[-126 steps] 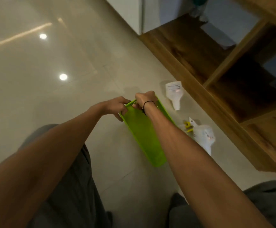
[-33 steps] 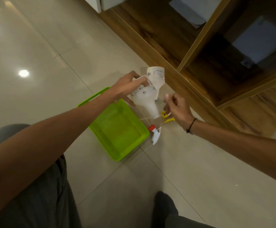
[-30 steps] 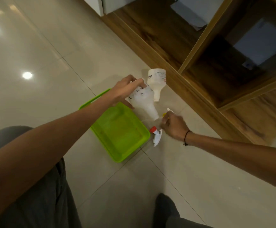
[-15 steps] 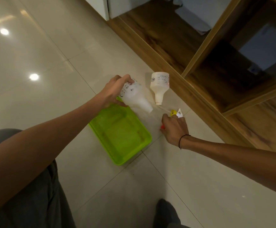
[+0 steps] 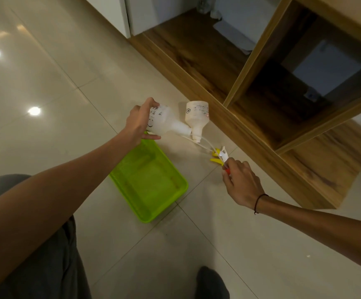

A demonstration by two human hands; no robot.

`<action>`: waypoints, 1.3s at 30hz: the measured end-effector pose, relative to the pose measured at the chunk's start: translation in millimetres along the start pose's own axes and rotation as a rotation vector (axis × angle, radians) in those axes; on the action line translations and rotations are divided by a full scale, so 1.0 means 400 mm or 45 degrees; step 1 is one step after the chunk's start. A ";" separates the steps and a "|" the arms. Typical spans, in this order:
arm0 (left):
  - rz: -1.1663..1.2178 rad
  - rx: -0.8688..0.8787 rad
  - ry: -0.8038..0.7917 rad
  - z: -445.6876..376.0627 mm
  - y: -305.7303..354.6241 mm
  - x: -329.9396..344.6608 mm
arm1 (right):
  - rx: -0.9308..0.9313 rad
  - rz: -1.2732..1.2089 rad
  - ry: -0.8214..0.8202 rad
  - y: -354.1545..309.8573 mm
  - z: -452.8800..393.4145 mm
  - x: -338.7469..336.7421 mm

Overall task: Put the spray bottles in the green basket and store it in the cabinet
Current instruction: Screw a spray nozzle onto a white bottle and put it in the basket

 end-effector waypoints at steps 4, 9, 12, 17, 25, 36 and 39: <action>0.019 -0.028 -0.020 -0.002 -0.008 0.017 | 0.014 -0.071 0.038 -0.003 0.015 -0.014; 0.052 -0.059 -0.008 -0.008 -0.016 0.021 | 0.076 -0.121 0.049 -0.001 0.023 -0.020; 0.068 -0.067 0.006 -0.012 -0.017 0.017 | 0.069 -0.139 0.066 0.004 0.023 -0.022; 0.088 -0.059 -0.007 -0.012 -0.022 0.018 | -0.015 -0.106 0.064 -0.010 0.014 -0.023; 0.136 -0.064 -0.029 -0.011 -0.020 -0.002 | -0.106 -0.084 0.083 -0.027 -0.002 -0.025; -0.063 -0.012 -0.195 0.012 -0.017 0.011 | -0.105 -0.439 0.035 -0.056 -0.097 -0.065; -0.097 -0.012 -0.214 0.008 -0.027 0.009 | -0.080 -0.512 0.056 -0.065 -0.119 -0.068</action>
Point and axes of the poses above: each hand's wrist, its own z-axis away from the middle knuckle, its own x-axis out of the palm, y = z × x, the point moved 2 cm from there along -z, towards the middle knuckle, and after that the axes turned 4 degrees about -x, right-handed, at the moved point
